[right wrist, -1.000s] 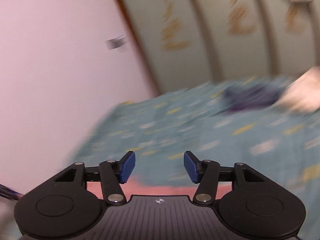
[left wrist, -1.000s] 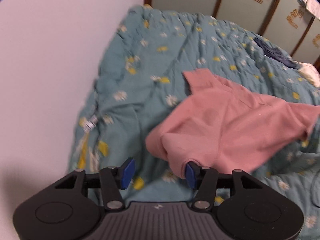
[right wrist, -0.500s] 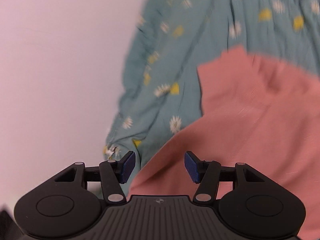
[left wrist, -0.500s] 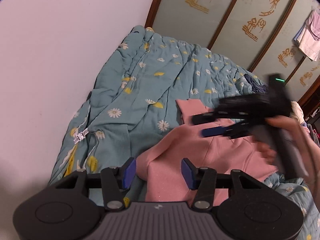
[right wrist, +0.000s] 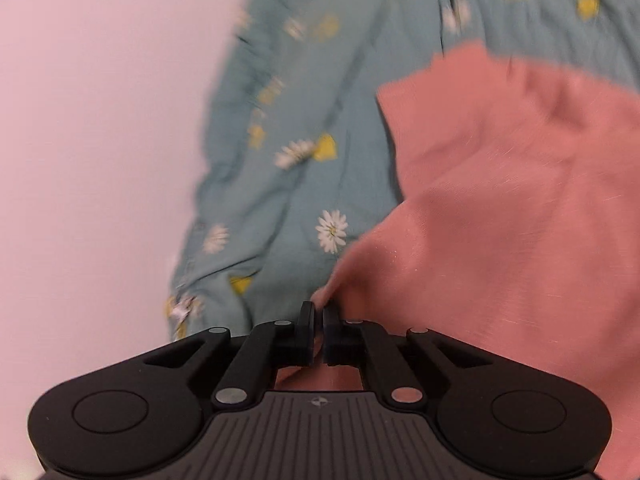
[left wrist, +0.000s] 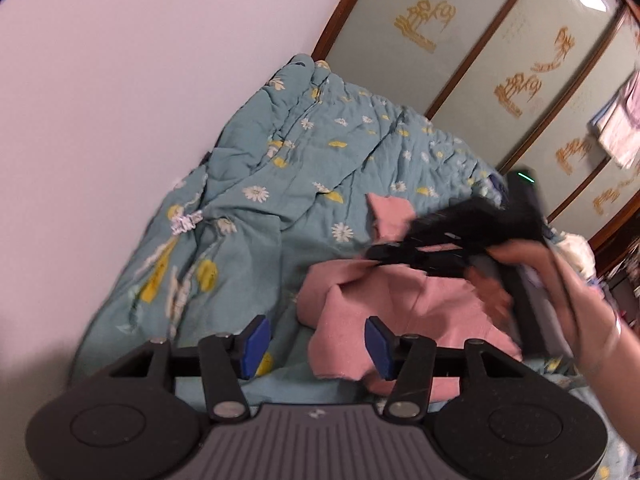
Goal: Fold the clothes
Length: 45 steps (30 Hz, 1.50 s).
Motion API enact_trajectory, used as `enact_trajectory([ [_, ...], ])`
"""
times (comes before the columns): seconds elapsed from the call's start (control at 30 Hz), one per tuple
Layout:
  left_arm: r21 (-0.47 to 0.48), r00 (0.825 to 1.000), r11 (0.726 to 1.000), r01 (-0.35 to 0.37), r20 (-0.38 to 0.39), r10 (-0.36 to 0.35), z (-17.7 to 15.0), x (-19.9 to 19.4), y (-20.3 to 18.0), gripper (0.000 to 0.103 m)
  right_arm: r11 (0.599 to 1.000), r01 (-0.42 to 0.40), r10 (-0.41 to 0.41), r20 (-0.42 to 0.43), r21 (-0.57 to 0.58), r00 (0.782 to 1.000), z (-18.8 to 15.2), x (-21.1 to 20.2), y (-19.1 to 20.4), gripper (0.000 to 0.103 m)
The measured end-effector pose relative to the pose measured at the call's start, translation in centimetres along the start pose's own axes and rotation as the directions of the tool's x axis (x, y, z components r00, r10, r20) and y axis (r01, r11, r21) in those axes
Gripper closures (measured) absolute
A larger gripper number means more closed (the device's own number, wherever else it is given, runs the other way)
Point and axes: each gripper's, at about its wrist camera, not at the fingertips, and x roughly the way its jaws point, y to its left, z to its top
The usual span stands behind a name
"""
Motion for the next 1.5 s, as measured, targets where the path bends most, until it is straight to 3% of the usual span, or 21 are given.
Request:
enact_trajectory([
  [0.17,0.089,1.0,0.996,0.02,-0.004,-0.02,1.5,1.7,-3.9,0.05,0.993,0.016,0.004,0.164,-0.12,0.986,-4.2,-11.4,-4.0,0.1],
  [0.23,0.108,0.999,0.994,0.032,-0.007,-0.032,2.0,2.4,-5.3,0.035,0.989,0.054,-0.022,0.223,-0.141,0.975,-6.8,-16.6,-6.6,0.1],
  [0.3,0.133,0.998,0.989,0.059,-0.01,-0.058,2.8,3.4,-7.7,0.033,0.981,0.112,-0.065,0.272,-0.161,0.96,-9.0,-19.3,-7.9,0.1],
  [0.37,0.199,0.995,0.975,0.103,-0.026,-0.1,4.1,5.6,-11.7,0.033,0.969,0.193,-0.13,0.345,-0.156,0.929,-11.5,-23.5,-10.1,0.101],
  [0.47,0.273,0.994,0.956,0.107,-0.032,-0.102,4.7,7.6,-15.5,0.033,0.955,0.273,-0.2,0.432,-0.114,0.88,-13.9,-28.0,-12.8,0.101],
  [0.57,0.398,0.988,0.906,0.147,-0.098,-0.118,5.7,11.9,-21.6,0.033,0.931,0.362,-0.287,0.504,-0.056,0.815,-15.9,-32.6,-16.0,0.101],
  [0.6,0.407,0.987,0.901,0.152,-0.108,-0.118,5.8,12.5,-22.2,0.033,0.923,0.382,-0.305,0.507,-0.053,0.806,-16.2,-33.2,-16.8,0.101],
  [0.63,0.467,0.985,0.871,0.153,-0.141,-0.097,6.0,14.9,-24.7,0.033,0.914,0.402,-0.323,0.511,-0.05,0.797,-16.5,-33.9,-17.6,0.101],
  [0.73,0.605,0.986,0.786,0.132,-0.163,-0.04,5.8,18.9,-28.5,0.033,0.898,0.434,-0.361,0.458,-0.063,0.812,-16.7,-33.9,-19.8,0.096],
  [0.8,0.69,0.984,0.714,0.119,-0.177,0.007,5.2,22.2,-30.6,0.033,0.903,0.425,-0.361,0.436,-0.056,0.824,-16.3,-33.6,-21.1,0.094],
  [0.9,0.727,0.98,0.677,0.113,-0.194,0.044,4.4,25.3,-31.5,0.034,0.925,0.374,-0.308,0.437,-0.072,0.845,-14.5,-33.8,-22.6,0.065],
  [0.97,0.716,0.975,0.687,0.127,-0.217,0.046,4.4,26.6,-31.5,0.034,0.953,0.282,-0.213,0.418,-0.113,0.883,-12.7,-33.3,-23.2,0.06],
  [1.07,0.657,0.961,0.736,0.165,-0.276,0.03,4.3,28.1,-30.9,0.034,0.953,0.218,-0.128,0.374,-0.209,0.919,-10.3,-31.3,-23.5,0.06],
  [1.23,0.639,0.953,0.748,0.177,-0.302,0.032,4.9,28.7,-30.0,0.034,0.875,0.228,-0.113,0.279,-0.427,0.954,-7.4,-26.0,-23.0,0.061],
  [1.37,0.614,0.938,0.762,0.205,-0.344,0.026,6.0,28.9,-29.0,0.034,0.874,0.208,-0.125,0.211,-0.438,0.969,-5.9,-23.4,-23.9,0.061],
  [1.5,0.616,0.941,0.763,0.197,-0.336,0.028,6.7,29.7,-29.0,0.033,0.88,0.135,-0.068,0.16,-0.455,0.985,-6.2,-22.8,-24.0,0.091],
])
